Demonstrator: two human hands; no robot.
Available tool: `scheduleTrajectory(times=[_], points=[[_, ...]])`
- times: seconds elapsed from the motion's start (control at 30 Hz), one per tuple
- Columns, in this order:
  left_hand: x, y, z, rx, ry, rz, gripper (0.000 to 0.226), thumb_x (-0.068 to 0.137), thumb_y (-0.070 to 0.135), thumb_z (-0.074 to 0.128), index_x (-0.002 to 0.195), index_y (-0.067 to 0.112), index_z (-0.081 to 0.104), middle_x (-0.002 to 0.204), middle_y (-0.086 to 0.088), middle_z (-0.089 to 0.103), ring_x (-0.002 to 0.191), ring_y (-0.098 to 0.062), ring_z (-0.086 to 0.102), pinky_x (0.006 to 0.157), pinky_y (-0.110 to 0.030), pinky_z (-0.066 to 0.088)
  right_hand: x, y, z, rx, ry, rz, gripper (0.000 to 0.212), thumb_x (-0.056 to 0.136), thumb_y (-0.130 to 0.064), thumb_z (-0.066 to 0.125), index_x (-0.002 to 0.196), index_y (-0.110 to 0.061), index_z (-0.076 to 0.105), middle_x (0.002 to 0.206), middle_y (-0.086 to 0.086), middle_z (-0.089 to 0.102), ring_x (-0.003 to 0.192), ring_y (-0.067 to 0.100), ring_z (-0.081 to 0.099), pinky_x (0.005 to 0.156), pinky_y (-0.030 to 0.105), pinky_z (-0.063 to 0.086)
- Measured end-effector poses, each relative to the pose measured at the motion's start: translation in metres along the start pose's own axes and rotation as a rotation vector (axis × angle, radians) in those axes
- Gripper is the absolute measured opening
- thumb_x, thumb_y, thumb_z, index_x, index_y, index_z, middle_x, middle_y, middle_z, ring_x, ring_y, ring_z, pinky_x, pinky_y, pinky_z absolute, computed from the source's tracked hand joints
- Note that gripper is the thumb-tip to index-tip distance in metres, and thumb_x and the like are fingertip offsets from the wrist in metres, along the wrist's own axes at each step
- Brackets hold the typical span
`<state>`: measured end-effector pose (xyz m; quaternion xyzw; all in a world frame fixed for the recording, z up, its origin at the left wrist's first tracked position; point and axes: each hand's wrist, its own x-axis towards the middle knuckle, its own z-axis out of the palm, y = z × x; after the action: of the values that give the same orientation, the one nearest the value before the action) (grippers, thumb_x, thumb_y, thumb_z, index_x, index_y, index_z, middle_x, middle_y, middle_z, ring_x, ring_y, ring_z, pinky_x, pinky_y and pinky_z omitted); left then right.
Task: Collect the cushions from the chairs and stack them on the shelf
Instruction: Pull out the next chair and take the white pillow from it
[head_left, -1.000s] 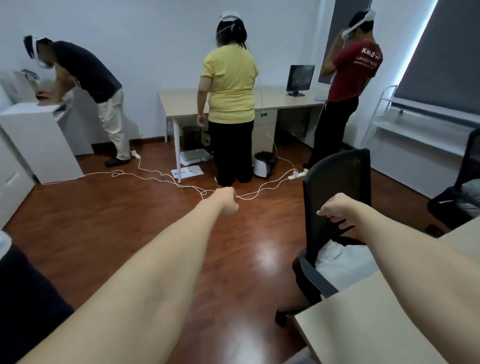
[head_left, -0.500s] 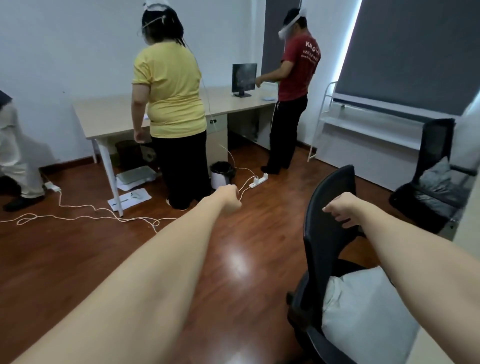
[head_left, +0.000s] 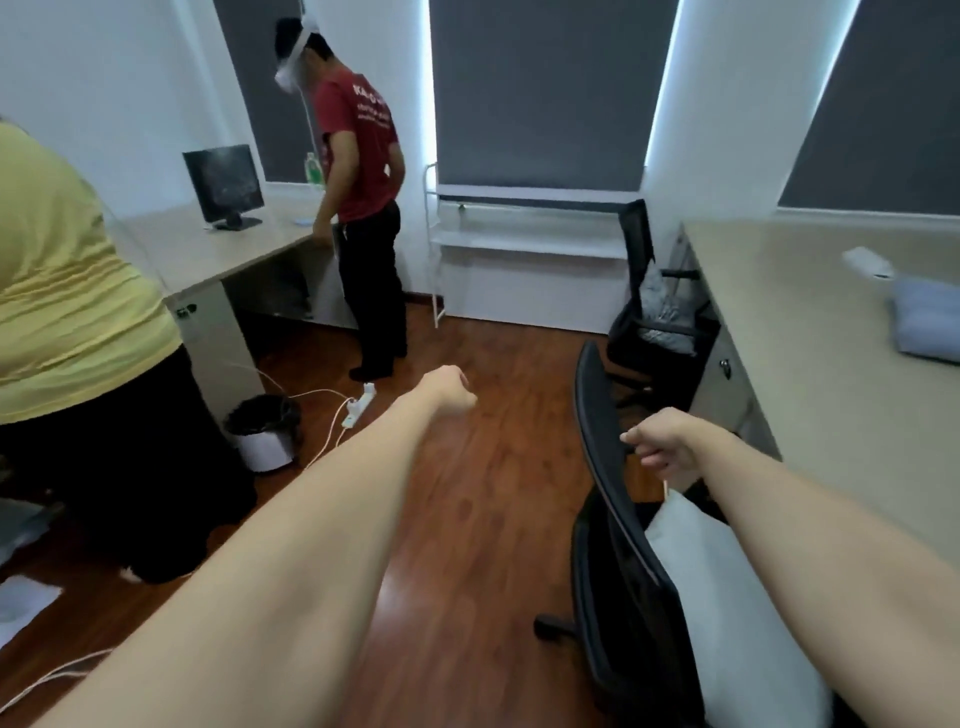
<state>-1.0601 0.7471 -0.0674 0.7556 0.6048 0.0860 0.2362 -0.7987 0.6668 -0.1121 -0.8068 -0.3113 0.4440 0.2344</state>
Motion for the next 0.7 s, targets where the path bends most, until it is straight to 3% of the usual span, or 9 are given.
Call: scheduleTrajectory(times=[0.1, 0.17, 0.27, 0.33, 0.4, 0.53, 0.7], points=[[0.037, 0.025, 0.014, 0.021, -0.072, 0.103, 0.040, 0.091, 0.021, 0.051, 0.129, 0.012, 0.054, 0.135, -0.007, 0.055, 0.122, -0.026, 0.054, 0.091, -0.030, 0.046, 0.008, 0.010, -0.003, 0.074, 0.004, 0.087, 0.014, 0.095, -0.021, 0.054, 0.091, -0.009, 0.049, 0.084, 0.005, 0.050, 0.075, 0.020, 0.050, 0.089, 0.039, 0.044], [0.060, 0.047, 0.026, 0.046, -0.131, 0.185, 0.037, 0.090, 0.021, 0.050, 0.126, 0.014, 0.055, 0.129, -0.007, 0.056, 0.117, -0.026, 0.056, 0.087, -0.029, 0.046, 0.018, 0.018, -0.010, 0.115, 0.009, 0.138, 0.016, 0.095, -0.022, 0.055, 0.084, -0.011, 0.050, 0.074, 0.004, 0.045, 0.065, 0.019, 0.046, 0.089, 0.040, 0.043], [0.093, 0.079, 0.045, 0.086, -0.183, 0.282, 0.037, 0.090, 0.022, 0.053, 0.126, 0.012, 0.050, 0.126, -0.010, 0.055, 0.115, -0.027, 0.054, 0.088, -0.029, 0.043, 0.035, 0.032, -0.022, 0.195, 0.033, 0.189, 0.017, 0.094, -0.022, 0.056, 0.105, -0.009, 0.052, 0.079, 0.006, 0.052, 0.073, 0.022, 0.053, 0.092, 0.042, 0.043], [0.117, 0.101, 0.059, 0.112, -0.227, 0.296, 0.054, 0.090, 0.027, 0.056, 0.136, 0.005, 0.040, 0.136, -0.012, 0.051, 0.123, -0.029, 0.051, 0.085, -0.031, 0.041, 0.045, 0.043, -0.029, 0.224, 0.039, 0.217, 0.036, 0.094, -0.024, 0.058, 0.123, -0.004, 0.052, 0.105, 0.011, 0.064, 0.098, 0.027, 0.061, 0.092, 0.042, 0.046], [0.136, 0.119, 0.069, 0.153, -0.270, 0.315, 0.065, 0.090, 0.031, 0.058, 0.142, 0.002, 0.031, 0.140, -0.015, 0.046, 0.126, -0.031, 0.049, 0.086, -0.033, 0.043, 0.050, 0.054, -0.030, 0.242, 0.036, 0.260, 0.050, 0.091, -0.027, 0.061, 0.135, -0.006, 0.047, 0.134, 0.010, 0.056, 0.111, 0.026, 0.057, 0.089, 0.042, 0.048], [0.169, 0.152, 0.088, 0.319, -0.299, 0.393, 0.075, 0.089, 0.025, 0.060, 0.147, 0.001, 0.020, 0.151, -0.021, 0.026, 0.138, -0.038, 0.034, 0.108, -0.042, 0.036, 0.060, 0.074, -0.025, 0.240, -0.070, 0.356, 0.061, 0.087, -0.034, 0.065, 0.139, -0.011, 0.042, 0.121, 0.005, 0.053, 0.102, 0.021, 0.055, 0.092, 0.045, 0.049], [0.197, 0.197, 0.110, 0.511, -0.300, 0.597, 0.054, 0.090, 0.015, 0.054, 0.139, 0.003, 0.035, 0.142, -0.021, 0.032, 0.134, -0.038, 0.033, 0.105, -0.042, 0.037, 0.066, 0.098, -0.029, 0.250, 0.004, 0.495, 0.061, 0.083, -0.036, 0.069, 0.134, -0.009, 0.048, 0.117, 0.004, 0.055, 0.082, 0.015, 0.056, 0.086, 0.043, 0.051]])
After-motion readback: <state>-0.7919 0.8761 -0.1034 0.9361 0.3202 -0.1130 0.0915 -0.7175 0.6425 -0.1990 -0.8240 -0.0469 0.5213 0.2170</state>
